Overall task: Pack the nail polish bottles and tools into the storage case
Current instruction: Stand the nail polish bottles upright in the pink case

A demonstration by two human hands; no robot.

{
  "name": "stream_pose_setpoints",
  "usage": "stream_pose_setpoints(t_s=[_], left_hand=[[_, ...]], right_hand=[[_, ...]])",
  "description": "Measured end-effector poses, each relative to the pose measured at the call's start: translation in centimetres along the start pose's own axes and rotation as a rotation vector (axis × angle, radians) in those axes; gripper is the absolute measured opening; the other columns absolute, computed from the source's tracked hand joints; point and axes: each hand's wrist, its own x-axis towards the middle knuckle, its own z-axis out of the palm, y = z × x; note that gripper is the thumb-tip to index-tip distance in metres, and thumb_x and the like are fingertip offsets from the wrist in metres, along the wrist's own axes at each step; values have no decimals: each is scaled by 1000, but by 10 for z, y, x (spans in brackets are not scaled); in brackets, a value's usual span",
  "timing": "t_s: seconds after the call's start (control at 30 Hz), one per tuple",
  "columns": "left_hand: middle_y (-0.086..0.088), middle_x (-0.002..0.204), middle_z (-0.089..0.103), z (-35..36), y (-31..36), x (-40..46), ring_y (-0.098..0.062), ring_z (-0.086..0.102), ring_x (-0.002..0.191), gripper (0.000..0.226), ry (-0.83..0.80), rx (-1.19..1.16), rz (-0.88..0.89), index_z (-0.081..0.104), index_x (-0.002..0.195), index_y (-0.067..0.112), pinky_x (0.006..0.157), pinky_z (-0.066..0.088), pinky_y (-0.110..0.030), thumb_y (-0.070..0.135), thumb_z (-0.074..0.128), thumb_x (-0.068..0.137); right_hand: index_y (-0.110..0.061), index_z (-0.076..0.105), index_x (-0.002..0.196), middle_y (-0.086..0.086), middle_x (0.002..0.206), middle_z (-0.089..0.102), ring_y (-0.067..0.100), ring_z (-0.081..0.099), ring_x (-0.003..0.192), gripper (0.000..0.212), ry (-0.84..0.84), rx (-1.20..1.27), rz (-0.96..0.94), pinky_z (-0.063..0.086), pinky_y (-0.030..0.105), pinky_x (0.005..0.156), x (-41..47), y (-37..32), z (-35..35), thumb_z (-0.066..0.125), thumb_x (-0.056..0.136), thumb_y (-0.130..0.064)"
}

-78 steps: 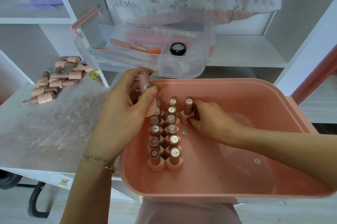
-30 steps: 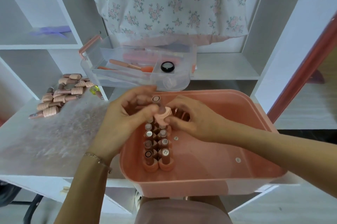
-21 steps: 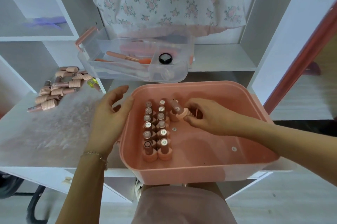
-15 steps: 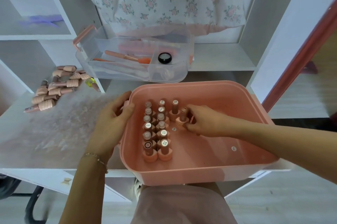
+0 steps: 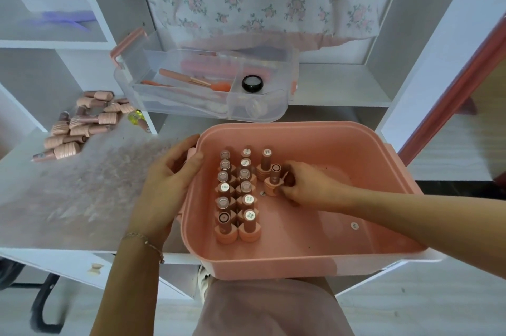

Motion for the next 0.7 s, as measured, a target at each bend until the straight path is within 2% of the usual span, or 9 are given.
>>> stream_pose_setpoints(t_s=[0.13,0.3,0.37,0.53,0.7], left_hand=[[25,85,70,1,0,0,9,65,81,25,5,-29,2,64,95,38,63,48,-6,14,55,90],[27,84,70,2,0,2,9,64,81,24,9,-37,12,63,97,36,63,47,-5,15,56,89],[25,86,71,2,-1,2,7,65,83,24,6,-47,7,63,98,36,64,49,-7,16,56,89],[23,87,71,1,-2,1,6,66,84,24,4,-64,7,64,97,37,64,49,-7,16,56,89],[24,86,71,0,-4,1,6,66,83,24,0,-78,12,64,95,37,63,48,-7,15,56,88]], right_hand=[[-25,41,70,1,72,61,19,59,66,24,20,35,57,48,32,65,1,1,2,59,80,-14],[-13,52,79,7,69,65,21,59,66,7,54,118,82,49,34,68,6,-1,4,58,78,-10],[-6,55,84,9,68,64,22,59,67,8,62,133,88,49,35,69,7,-1,4,57,77,-9],[-11,49,77,15,74,68,26,61,71,10,101,135,98,48,36,69,7,-4,8,59,78,-11],[-19,42,69,10,70,65,25,62,69,21,120,131,105,48,37,67,8,-4,11,59,78,-11]])
